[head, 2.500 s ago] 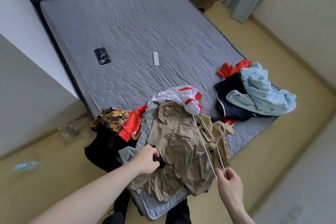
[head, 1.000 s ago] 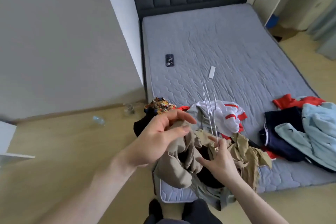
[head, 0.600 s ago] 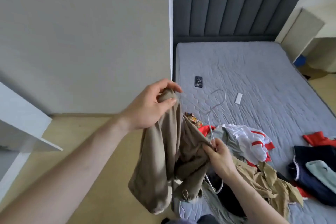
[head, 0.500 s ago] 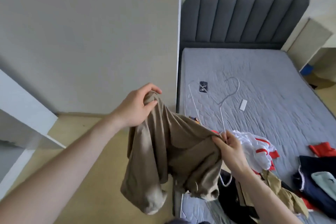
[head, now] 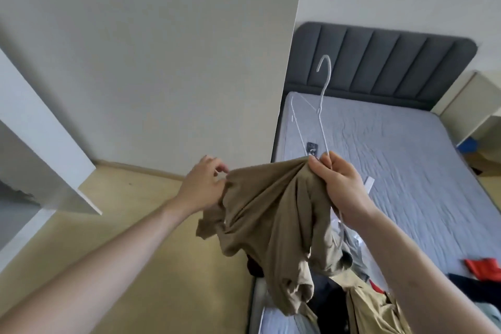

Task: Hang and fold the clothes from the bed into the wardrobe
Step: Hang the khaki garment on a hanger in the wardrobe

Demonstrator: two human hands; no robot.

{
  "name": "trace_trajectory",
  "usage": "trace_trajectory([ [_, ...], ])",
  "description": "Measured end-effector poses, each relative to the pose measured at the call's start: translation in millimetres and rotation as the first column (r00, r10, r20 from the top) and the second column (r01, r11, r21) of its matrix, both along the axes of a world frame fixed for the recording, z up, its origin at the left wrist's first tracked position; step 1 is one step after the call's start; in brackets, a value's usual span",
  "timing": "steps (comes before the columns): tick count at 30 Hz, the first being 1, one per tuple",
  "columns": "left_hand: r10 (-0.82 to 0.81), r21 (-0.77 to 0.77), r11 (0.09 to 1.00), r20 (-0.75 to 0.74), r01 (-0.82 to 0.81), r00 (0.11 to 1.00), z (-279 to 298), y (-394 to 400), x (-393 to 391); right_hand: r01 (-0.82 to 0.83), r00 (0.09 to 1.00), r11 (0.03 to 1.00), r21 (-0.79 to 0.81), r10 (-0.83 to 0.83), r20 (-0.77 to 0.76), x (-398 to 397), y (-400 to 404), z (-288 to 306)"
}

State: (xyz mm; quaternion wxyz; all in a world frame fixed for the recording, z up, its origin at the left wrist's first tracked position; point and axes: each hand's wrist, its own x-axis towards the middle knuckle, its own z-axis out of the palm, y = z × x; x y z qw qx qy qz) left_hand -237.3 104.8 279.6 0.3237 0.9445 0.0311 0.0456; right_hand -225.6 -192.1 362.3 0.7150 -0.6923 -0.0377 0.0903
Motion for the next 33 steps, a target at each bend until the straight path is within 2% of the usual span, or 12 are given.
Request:
trace_trajectory([
  [3,-0.223,-0.145,0.970,-0.216,0.195,0.950,-3.5,-45.4,-44.8,-0.029,1.000,0.998,0.062,0.029,0.003,2.4,17.9,9.8],
  [5,-0.385,-0.141,0.922,-0.412,0.360,0.826,-9.5,-74.4,-75.7,-0.007,1.000,0.997,0.074,0.009,-0.019,3.3,27.3,14.9],
  [6,-0.401,-0.089,0.905,-0.502,0.416,0.766,-13.0,-89.1,-88.1,0.020,0.999,0.996,0.081,-0.017,-0.034,3.4,31.0,17.6],
  [8,-0.363,-0.082,0.913,-0.608,0.400,0.706,-35.1,-111.0,-103.7,0.074,0.996,0.991,0.112,-0.068,-0.057,1.6,36.9,23.6],
  [11,-0.290,-0.279,0.945,-0.480,0.169,0.828,-91.7,-117.9,-97.8,0.126,0.990,0.977,0.174,-0.113,-0.082,-3.2,37.5,31.5],
  [12,-0.259,-0.356,0.929,-0.442,0.097,0.859,-132.5,-114.1,-89.2,0.145,0.988,0.971,0.189,-0.131,-0.085,-4.4,35.1,33.3],
  [14,-0.188,-0.426,0.905,-0.372,0.013,0.909,-150.0,-111.5,-83.6,0.187,0.981,0.960,0.210,-0.173,-0.085,-5.7,24.6,34.7],
  [17,-0.075,-0.451,0.887,-0.355,-0.101,0.932,-102.1,-96.8,-78.0,0.299,0.954,0.945,0.134,-0.294,-0.060,-5.3,-3.3,32.1],
  [21,0.001,-0.454,0.883,-0.260,-0.123,0.966,-63.0,-52.6,-67.7,0.473,0.880,0.876,-0.098,-0.476,-0.008,3.5,-54.2,12.6],
  [28,0.077,-0.350,0.932,-0.075,-0.098,0.994,4.3,-2.7,-46.8,0.487,0.844,0.738,-0.467,-0.536,0.033,10.5,-119.9,-29.3],
  [31,0.048,-0.404,0.911,-0.085,-0.079,0.995,31.8,-3.8,-44.6,0.491,0.836,0.702,-0.516,-0.547,0.051,13.4,-129.4,-43.7],
  [33,0.024,-0.511,0.854,-0.149,-0.098,0.989,45.7,-8.5,-44.1,0.495,0.833,0.671,-0.552,-0.547,0.083,14.8,-130.3,-50.6],
])
